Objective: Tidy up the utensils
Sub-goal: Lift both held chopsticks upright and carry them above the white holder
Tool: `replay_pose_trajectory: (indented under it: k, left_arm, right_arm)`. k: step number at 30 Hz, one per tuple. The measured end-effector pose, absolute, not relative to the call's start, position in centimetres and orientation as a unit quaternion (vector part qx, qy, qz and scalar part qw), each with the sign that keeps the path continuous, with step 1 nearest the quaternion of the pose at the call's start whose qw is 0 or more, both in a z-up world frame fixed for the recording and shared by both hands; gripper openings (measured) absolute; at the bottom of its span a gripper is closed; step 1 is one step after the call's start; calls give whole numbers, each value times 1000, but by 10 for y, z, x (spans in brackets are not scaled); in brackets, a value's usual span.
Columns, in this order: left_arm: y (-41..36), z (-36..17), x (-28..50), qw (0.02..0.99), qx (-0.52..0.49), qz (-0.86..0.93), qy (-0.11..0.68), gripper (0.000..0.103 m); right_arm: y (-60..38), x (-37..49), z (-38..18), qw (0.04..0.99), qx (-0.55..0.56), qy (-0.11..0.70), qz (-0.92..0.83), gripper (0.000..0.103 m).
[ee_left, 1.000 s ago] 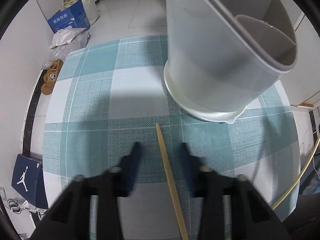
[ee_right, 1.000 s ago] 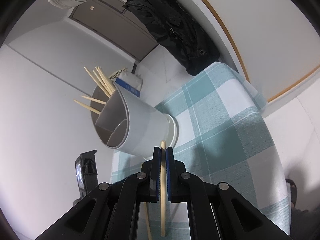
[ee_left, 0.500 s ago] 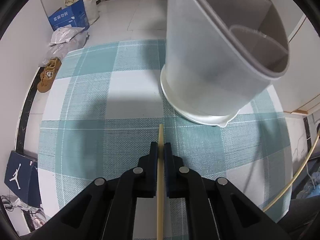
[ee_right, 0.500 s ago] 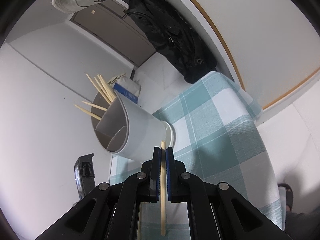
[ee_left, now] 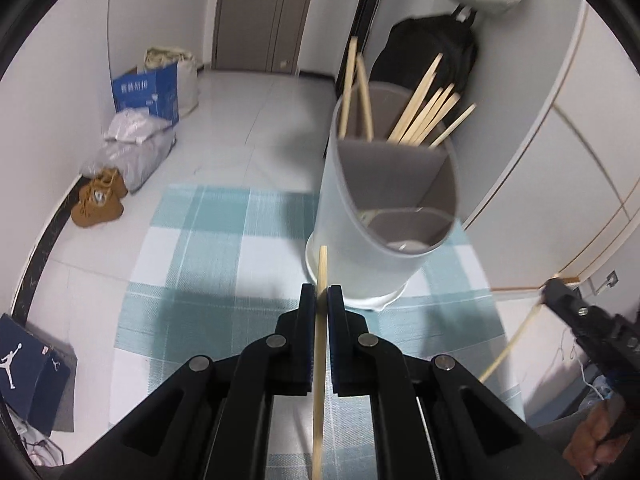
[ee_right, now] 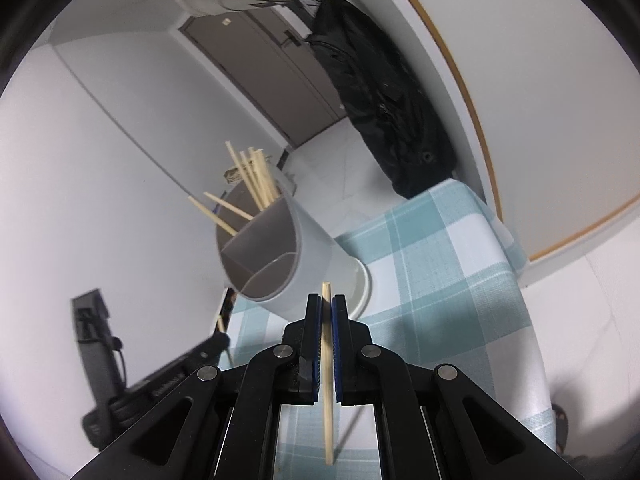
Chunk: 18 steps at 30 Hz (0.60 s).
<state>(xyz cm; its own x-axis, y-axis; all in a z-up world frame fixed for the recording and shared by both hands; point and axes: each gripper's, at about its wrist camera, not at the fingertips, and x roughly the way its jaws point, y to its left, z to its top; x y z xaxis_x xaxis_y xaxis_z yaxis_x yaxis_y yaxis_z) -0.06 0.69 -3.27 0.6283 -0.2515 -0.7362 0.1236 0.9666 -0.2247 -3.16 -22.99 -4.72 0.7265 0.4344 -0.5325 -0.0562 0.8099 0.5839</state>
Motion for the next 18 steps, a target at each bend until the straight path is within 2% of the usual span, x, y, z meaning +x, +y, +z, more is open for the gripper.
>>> replay_pose_trajectory:
  k: [7,18]
  left_arm:
    - [15,-17,-11,914,-77,-120,380,2]
    - [14,-1,-23,919,-62,-137,363,2]
  right_arm:
    - [-211,-43,-34,906,230,319,153,4]
    - [-194,-54,-25,920,196,301,156,4]
